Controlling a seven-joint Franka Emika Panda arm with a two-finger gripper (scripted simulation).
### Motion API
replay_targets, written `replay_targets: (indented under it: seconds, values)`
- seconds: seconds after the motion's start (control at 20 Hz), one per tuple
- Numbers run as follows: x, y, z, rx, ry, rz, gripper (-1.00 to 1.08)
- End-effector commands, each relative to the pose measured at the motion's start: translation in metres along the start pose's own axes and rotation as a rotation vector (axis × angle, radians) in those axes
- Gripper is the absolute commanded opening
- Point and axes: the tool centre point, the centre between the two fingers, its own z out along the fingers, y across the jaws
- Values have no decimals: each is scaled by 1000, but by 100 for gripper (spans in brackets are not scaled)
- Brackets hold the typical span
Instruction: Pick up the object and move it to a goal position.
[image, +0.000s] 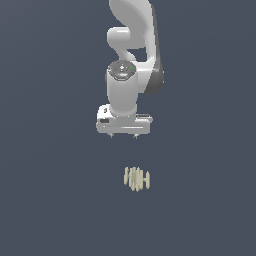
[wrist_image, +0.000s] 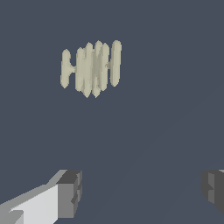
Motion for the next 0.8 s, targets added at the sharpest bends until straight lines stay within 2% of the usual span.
replay_targets:
  seconds: [0.0,0.5,0.75]
  values:
    - [0,0,0,0,0,0,28]
    - [-1,-6,-3,0,1,-6,28]
    - [8,-9,3,21,17,-13,28]
